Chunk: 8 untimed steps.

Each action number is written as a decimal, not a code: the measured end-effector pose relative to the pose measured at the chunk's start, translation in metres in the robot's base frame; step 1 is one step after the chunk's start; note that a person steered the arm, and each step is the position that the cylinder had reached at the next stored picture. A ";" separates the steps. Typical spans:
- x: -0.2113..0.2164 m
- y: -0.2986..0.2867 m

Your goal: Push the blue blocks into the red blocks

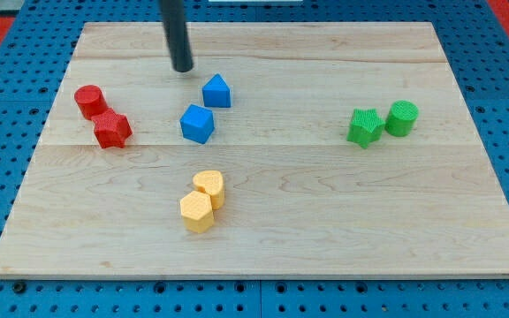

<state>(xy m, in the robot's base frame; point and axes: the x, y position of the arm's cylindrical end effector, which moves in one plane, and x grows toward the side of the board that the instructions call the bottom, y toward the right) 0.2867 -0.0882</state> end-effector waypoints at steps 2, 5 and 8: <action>0.034 0.054; 0.071 0.011; 0.110 -0.024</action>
<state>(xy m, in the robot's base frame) 0.3968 -0.1121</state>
